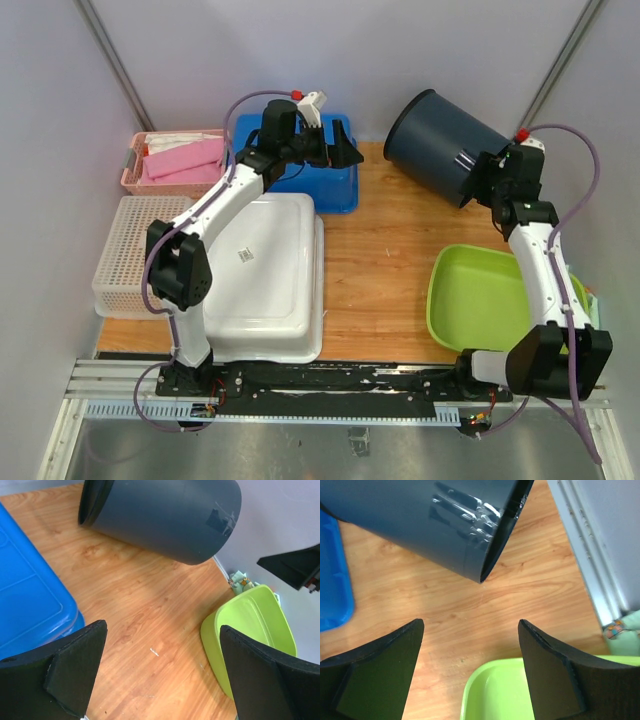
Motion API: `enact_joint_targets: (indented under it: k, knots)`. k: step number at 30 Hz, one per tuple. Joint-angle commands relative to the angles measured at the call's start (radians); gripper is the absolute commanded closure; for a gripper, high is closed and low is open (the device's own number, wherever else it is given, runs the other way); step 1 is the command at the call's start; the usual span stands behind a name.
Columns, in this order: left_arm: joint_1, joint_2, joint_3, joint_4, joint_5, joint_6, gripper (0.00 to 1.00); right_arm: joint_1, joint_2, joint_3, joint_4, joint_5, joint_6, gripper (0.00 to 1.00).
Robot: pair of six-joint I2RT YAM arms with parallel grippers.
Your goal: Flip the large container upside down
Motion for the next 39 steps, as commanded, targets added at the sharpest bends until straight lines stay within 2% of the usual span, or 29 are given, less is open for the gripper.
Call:
enact_joint_targets:
  k: [1, 6, 12, 16, 19, 23, 27, 31, 39]
  knots:
    - [-0.010, -0.015, 0.023, 0.055, 0.055, -0.018, 0.01, -0.107, 0.026, -0.064, 0.242, -0.436, 0.139, 0.23]
    - [-0.010, -0.053, -0.038, 0.050, 0.055, -0.017, 0.01, -0.152, 0.153, 0.018, 0.247, -0.476, 0.178, 0.24]
    - [-0.011, -0.125, -0.129, 0.049, 0.042, 0.004, 0.01, -0.188, 0.183, 0.006, 0.348, -0.505, 0.232, 0.24]
    - [-0.011, -0.140, -0.147, 0.035, 0.037, 0.016, 0.01, -0.195, 0.204, 0.072, 0.262, -0.415, 0.198, 0.23]
    - [-0.010, -0.144, -0.147, 0.025, 0.051, 0.022, 0.01, -0.233, 0.208, 0.041, 0.312, -0.400, 0.230, 0.22]
    - [-0.011, -0.153, -0.154, 0.022, 0.057, 0.025, 0.01, -0.281, 0.268, 0.003, 0.445, -0.500, 0.303, 0.21]
    - [-0.011, -0.155, -0.158, -0.004, 0.057, 0.038, 0.01, -0.314, 0.374, 0.023, 0.635, -0.719, 0.378, 0.22]
    - [-0.010, -0.178, -0.198, 0.010, 0.068, 0.044, 0.01, -0.335, 0.458, 0.018, 0.882, -0.904, 0.518, 0.34]
    - [-0.011, -0.196, -0.237, 0.006, 0.058, 0.047, 0.01, -0.343, 0.507, -0.056, 1.097, -0.972, 0.663, 0.75]
